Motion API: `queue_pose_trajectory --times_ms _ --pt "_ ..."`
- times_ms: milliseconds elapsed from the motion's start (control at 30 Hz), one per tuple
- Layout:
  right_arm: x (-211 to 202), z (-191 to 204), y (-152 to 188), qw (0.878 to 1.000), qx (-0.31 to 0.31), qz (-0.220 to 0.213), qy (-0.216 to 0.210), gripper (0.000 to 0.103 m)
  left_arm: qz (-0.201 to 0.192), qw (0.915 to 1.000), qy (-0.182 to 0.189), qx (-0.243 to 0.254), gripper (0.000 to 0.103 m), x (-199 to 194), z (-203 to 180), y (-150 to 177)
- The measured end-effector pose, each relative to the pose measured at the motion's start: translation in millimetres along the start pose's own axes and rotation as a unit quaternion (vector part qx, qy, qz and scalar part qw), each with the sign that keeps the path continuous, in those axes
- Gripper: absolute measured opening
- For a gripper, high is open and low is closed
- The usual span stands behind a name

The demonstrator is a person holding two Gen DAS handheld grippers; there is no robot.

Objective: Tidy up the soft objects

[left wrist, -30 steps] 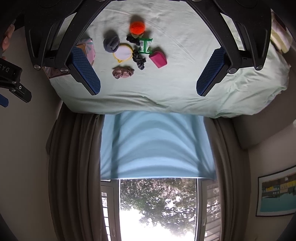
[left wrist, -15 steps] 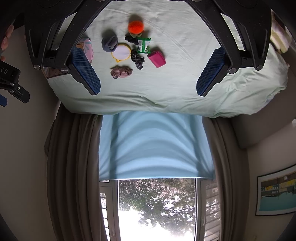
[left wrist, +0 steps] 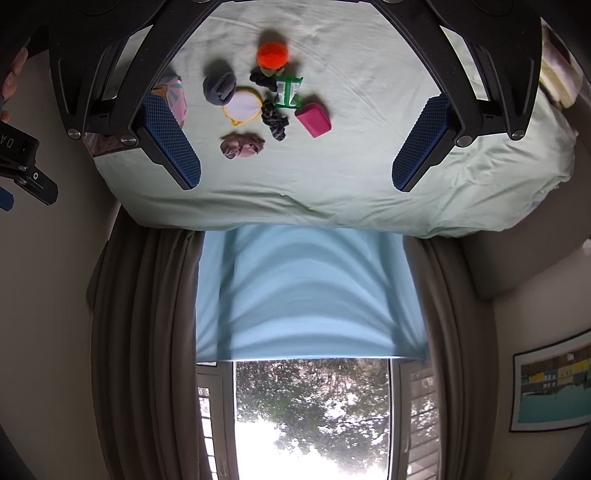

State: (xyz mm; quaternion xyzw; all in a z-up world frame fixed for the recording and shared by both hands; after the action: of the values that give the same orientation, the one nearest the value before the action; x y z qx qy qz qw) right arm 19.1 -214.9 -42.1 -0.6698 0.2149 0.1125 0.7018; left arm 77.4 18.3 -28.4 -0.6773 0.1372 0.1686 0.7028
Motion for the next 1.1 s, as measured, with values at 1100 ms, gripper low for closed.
queue_pose_trajectory --times_ms 1100 --pt "22.1 -14.2 -1.2 0.999 0.002 0.023 -0.035 0.103 0.034 0.998 -0.053 -0.002 0.103 32.8 -15.6 11.4"
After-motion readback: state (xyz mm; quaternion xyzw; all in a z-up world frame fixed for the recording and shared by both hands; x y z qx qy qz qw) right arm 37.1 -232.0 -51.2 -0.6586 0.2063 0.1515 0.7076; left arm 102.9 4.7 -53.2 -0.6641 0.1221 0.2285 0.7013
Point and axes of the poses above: each gripper's, at about its wrist camera, not at the fingertips, and x roughly the way its jaws point, z to its left, y to its underside, the point moved 8 cm from there along x, roughly the way its jaws point, and after that the axes turned 2 degrees about -y, right-handed, at the moved point
